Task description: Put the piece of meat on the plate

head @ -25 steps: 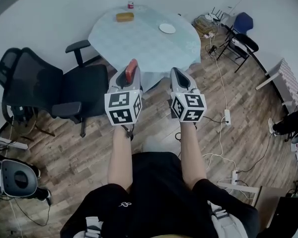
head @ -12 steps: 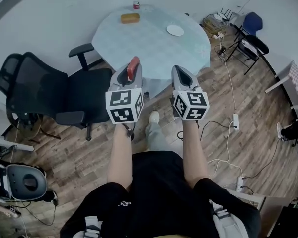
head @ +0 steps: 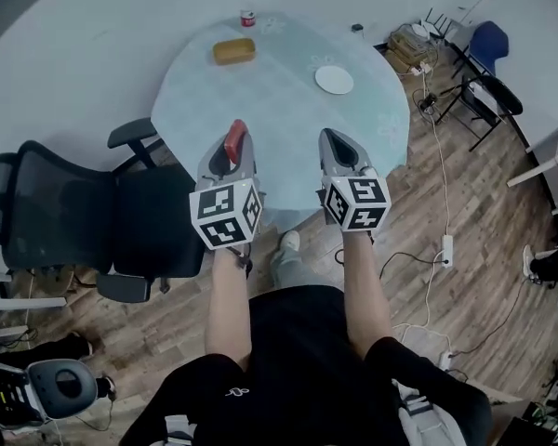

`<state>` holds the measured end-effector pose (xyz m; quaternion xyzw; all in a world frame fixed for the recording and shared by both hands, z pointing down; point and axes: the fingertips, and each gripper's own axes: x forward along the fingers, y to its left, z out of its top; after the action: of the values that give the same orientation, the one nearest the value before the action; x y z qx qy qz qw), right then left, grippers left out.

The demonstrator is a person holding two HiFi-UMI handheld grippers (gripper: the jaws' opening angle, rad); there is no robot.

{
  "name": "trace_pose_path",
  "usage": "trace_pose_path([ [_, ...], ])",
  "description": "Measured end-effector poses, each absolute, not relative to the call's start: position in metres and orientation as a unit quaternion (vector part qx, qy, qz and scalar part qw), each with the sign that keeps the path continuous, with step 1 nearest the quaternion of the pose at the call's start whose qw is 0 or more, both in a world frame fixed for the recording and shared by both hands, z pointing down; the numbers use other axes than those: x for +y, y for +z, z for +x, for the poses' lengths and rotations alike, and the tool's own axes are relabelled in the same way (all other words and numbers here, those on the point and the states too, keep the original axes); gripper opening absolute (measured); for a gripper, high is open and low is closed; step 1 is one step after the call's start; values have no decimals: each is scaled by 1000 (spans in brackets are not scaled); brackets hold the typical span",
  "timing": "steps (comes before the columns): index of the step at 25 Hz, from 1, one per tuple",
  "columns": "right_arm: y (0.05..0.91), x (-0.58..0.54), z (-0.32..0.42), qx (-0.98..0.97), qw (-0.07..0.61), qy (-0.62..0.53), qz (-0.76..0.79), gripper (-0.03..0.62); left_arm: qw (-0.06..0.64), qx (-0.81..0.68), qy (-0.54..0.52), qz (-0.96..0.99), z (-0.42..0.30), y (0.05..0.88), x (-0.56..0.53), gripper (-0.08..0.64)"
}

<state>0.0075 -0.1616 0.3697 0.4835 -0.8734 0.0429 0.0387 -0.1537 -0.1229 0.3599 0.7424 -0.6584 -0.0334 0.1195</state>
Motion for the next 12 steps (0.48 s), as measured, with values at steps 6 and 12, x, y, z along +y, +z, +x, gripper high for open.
trace_pose_path([
  [6, 366, -301, -4, -883, 46, 53, 464, 9, 147, -676, -30, 721, -161, 371, -249, 93],
  [12, 392, -362, -17, -883, 58, 91, 456, 9, 170, -677, 2, 717, -172, 387, -316, 92],
])
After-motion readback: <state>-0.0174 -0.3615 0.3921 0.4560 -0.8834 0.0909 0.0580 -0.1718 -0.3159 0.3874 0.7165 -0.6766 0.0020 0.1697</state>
